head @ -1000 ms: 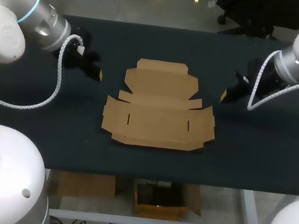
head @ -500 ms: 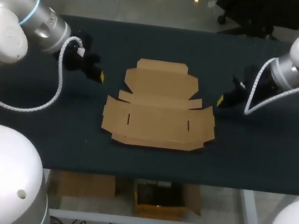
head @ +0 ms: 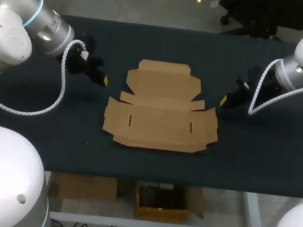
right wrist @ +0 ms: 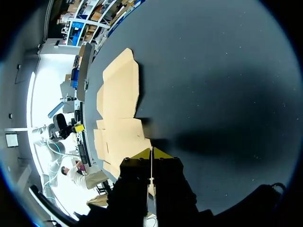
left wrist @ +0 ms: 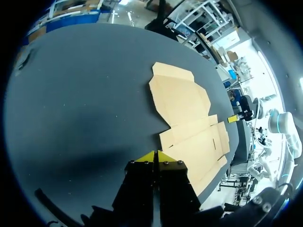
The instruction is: Assemble the packaging by folding the flat box into shape, placing the metal phone stand inside, and closing the box properly
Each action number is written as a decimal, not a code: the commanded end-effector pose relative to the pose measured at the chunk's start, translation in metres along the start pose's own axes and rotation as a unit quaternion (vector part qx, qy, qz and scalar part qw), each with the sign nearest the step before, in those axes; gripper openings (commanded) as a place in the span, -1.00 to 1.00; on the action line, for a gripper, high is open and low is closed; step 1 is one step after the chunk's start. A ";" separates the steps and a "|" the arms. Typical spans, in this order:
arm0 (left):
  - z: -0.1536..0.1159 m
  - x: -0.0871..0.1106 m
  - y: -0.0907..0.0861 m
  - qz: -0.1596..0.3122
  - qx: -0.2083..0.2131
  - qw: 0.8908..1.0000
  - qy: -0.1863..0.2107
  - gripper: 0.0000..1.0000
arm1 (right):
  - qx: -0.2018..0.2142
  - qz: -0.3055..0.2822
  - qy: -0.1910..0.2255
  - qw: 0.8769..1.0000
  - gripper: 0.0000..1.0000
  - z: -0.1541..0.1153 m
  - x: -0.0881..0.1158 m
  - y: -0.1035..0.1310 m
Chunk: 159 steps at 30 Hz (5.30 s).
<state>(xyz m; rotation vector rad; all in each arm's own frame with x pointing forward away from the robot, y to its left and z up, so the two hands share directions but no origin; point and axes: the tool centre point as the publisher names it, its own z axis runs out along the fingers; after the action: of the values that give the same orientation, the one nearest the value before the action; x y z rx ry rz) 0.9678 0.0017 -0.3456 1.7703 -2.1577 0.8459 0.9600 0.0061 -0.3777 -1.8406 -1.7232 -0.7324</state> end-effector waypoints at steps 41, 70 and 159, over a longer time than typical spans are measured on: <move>0.049 -0.002 -0.015 0.043 -0.038 0.998 0.041 -1.00 | 0.017 -0.118 0.018 0.993 -1.00 0.043 -0.003 0.033; 0.074 -0.008 -0.004 0.031 -0.045 0.996 0.065 -1.00 | 0.007 -0.111 0.021 0.994 -1.00 0.055 -0.005 0.024; 0.077 0.046 0.003 0.052 -0.032 0.998 0.013 -1.00 | -0.051 -0.097 -0.042 0.993 -1.00 0.068 0.046 0.007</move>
<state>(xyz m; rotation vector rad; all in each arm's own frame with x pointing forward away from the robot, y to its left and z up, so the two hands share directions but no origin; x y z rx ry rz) 0.9685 -0.0763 -0.3867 1.6099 -2.2415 0.8221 0.9723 0.0827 -0.3958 -1.7906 -1.9582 -0.8625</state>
